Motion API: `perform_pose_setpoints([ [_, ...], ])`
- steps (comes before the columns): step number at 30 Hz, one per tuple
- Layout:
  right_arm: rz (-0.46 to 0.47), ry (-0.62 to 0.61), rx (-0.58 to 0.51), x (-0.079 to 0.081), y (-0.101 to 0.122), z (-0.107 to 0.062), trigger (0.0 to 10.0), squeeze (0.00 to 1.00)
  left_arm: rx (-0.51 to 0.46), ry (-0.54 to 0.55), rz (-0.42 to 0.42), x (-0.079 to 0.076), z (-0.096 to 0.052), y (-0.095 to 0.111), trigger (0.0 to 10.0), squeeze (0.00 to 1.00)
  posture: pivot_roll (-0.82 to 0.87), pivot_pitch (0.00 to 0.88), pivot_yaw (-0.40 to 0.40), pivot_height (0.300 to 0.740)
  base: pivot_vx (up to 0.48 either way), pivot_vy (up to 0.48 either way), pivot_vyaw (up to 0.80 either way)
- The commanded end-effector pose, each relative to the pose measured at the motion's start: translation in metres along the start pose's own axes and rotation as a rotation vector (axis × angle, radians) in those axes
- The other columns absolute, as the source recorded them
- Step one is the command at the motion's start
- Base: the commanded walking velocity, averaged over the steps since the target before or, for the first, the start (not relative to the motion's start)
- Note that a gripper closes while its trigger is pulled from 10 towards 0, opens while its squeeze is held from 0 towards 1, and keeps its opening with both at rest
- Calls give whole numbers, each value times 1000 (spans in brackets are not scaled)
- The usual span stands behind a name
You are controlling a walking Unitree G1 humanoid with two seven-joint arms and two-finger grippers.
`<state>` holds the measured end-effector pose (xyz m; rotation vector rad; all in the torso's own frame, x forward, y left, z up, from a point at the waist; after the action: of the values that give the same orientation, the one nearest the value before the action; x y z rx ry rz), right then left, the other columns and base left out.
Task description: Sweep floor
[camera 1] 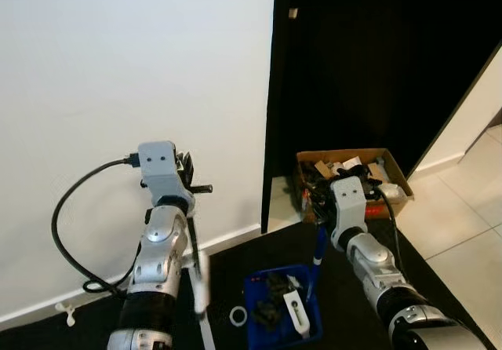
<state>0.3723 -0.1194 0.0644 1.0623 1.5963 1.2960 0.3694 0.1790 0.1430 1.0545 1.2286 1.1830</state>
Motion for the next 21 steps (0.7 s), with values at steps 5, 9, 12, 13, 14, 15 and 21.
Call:
perform_pose_setpoints([
  [5,62,46,33,17,-13,-3,10000,0,75,21,68,-5,2,-31,10000,106,50,207,15,740,0,0,0],
  [9,61,49,16,18,-10,-2,10000,0,121,9,66,-10,-4,-49,10000,137,28,217,15,740,0,0,0],
  [12,61,49,13,18,-9,-2,10000,0,130,5,58,-12,-6,-52,10000,137,27,217,15,740,0,0,0],
  [13,61,49,8,17,-8,-2,10000,0,137,-4,41,-17,-9,-56,10000,129,28,220,15,740,0,0,0],
  [14,61,49,5,17,-7,-2,10000,0,139,-14,5,-23,-11,-59,10000,125,30,219,14,740,0,0,0],
  [15,62,48,3,17,-7,-2,10000,0,142,-25,-24,-28,-13,-61,10000,129,30,219,14,740,0,0,0],
  [21,62,49,2,17,-6,-1,10000,0,145,-64,-142,-49,-21,-62,10000,122,37,212,11,740,0,0,0],
])
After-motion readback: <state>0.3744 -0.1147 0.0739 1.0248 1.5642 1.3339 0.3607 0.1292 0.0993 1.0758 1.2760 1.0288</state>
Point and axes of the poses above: a point about 5 cm out from each wrist's last joint towards the gripper, its own z axis pointing out of the wrist towards the gripper, its own y axis along the axis of the wrist's last joint, x = y × z, the point moved 3 cm from there along z, pointing out of the wrist towards the gripper, and after that the axes turned 3 degrees about -z, right-handed, at the moved point
